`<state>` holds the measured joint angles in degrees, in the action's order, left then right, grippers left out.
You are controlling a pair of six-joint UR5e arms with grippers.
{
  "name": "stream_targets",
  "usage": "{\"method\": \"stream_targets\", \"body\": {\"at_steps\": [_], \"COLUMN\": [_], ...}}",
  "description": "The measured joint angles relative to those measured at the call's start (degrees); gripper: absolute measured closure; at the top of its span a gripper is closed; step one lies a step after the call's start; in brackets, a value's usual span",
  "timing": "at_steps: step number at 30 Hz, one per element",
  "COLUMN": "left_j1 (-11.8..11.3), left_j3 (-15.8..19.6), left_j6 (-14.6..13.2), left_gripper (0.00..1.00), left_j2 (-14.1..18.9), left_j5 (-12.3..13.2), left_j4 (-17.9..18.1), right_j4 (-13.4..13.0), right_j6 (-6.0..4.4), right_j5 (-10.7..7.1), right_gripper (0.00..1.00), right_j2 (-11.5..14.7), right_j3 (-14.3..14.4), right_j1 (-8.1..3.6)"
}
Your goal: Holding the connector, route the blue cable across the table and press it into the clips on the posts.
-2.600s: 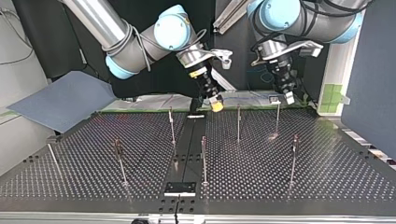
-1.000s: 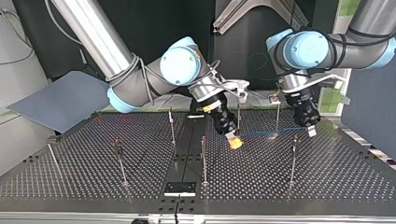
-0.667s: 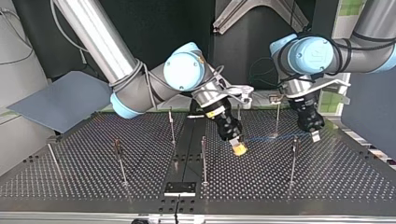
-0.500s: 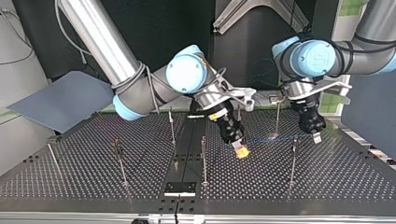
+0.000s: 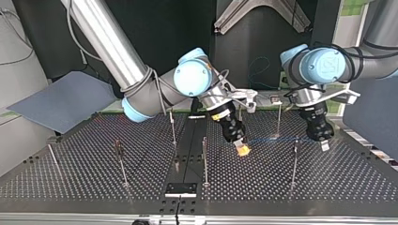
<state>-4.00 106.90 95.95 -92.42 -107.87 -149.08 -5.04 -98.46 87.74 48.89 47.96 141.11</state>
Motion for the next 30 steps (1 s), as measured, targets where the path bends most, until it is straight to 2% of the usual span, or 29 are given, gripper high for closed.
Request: {"method": "stream_targets", "body": {"at_steps": [7, 14, 26, 30], "left_j1": [-1.8, -4.4, -5.2, -5.1], "left_j3": [-1.5, -2.0, -2.1, -2.1], "left_j6": [0.8, 1.6, 4.8, 5.9], "left_gripper": [1.00, 1.00, 1.00, 1.00], "left_j2": [-2.4, -4.1, -5.1, -5.1], "left_j5": [1.8, 4.9, 10.5, 10.3], "left_j4": [1.2, 2.1, 4.2, 2.8], "right_j4": [-0.1, -0.2, -0.2, -0.1], "right_j6": [0.12, 0.22, 0.37, 0.36], "right_j5": [0.22, 0.51, 0.54, 0.51], "right_gripper": [1.00, 1.00, 1.00, 1.00], "right_j2": [-0.5, -0.5, -0.5, -0.5], "right_j3": [0.0, 0.0, 0.0, 0.0], "right_j1": [-0.37, -0.78, -1.04, -1.07]}}
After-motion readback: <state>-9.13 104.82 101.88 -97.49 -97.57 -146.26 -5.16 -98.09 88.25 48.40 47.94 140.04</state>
